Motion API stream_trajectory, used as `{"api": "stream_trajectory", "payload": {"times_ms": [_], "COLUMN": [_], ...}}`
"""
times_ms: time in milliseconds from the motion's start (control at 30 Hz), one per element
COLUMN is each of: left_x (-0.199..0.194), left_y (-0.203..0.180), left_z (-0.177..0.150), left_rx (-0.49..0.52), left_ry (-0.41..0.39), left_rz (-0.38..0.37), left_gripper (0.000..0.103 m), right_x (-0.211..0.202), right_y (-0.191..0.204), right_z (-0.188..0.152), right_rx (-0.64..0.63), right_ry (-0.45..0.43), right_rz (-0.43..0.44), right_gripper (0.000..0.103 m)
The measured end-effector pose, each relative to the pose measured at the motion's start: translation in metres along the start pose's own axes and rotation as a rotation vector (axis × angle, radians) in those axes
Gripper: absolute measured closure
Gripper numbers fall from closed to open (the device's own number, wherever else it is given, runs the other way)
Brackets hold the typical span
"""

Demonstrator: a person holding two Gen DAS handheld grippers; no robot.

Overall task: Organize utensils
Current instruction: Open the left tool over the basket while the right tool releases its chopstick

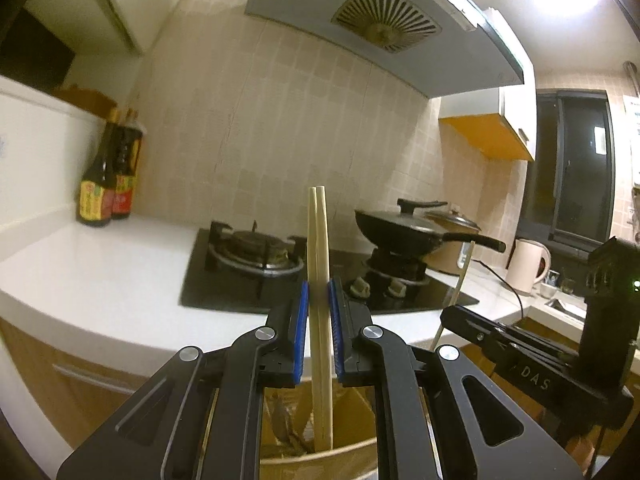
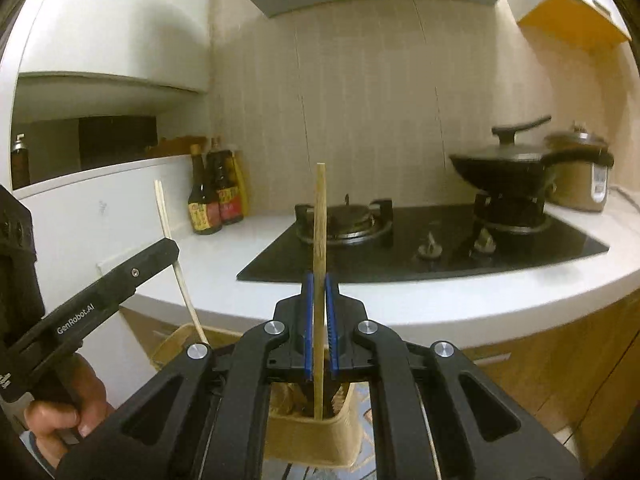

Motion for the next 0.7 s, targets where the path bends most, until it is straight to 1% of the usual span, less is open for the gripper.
{"api": "stream_trajectory", "payload": {"times_ms": [67,133,167,200,267,300,333,367,400,467,533,633,700], "left_x": [-0.002,-0.005,-0.012,-0.015,-0.027,-0.032,-0.036,-0.045,-0.050,-0.068,-0.081,-0.104,-0.118], "left_y": [0.004,0.007,0.011,0.012,0.015,0.015,0.014,0.013,0.012,0.009,0.004,-0.005,-0.011], "left_z": [-0.003,-0.003,-0.002,-0.002,0.000,-0.001,-0.001,-0.001,-0.002,-0.001,-0.001,-0.001,0.001], "left_rx": [-0.027,-0.056,-0.077,-0.086,-0.107,-0.114,-0.117,-0.119,-0.118,-0.105,-0.090,-0.052,-0.021], "left_ry": [0.037,0.055,0.059,0.062,0.081,0.094,0.107,0.132,0.140,0.154,0.164,0.181,0.191], "left_rz": [-0.036,-0.059,-0.070,-0.072,-0.090,-0.103,-0.112,-0.124,-0.129,-0.136,-0.140,-0.139,-0.122], "left_gripper": [0.092,0.082,0.071,0.064,0.060,0.058,0.056,0.056,0.055,0.055,0.055,0.054,0.054], "right_x": [0.000,-0.003,-0.003,-0.005,-0.011,-0.018,-0.022,-0.028,-0.035,-0.048,-0.057,-0.069,-0.076], "right_y": [0.001,0.002,0.002,0.003,0.004,0.003,0.003,0.003,0.002,0.003,0.003,0.007,0.011], "right_z": [-0.004,-0.010,-0.012,-0.015,-0.022,-0.026,-0.029,-0.033,-0.036,-0.043,-0.052,-0.065,-0.073], "right_rx": [0.007,0.019,0.022,0.027,0.048,0.066,0.076,0.090,0.101,0.111,0.125,0.160,0.184], "right_ry": [0.028,0.063,0.080,0.102,0.143,0.161,0.169,0.180,0.184,0.207,0.251,0.324,0.368], "right_rz": [0.014,0.028,0.035,0.044,0.060,0.068,0.076,0.082,0.082,0.070,0.047,0.041,0.051], "right_gripper": [0.098,0.096,0.093,0.090,0.077,0.073,0.057,0.049,0.046,0.046,0.046,0.046,0.046]}}
Point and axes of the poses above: each gripper's, at about its wrist camera, not at the fingertips, and x roughly the way its jaws point, y to its left, z to its top, the point moved 7 cm from there along x, roughly the way its jaws point
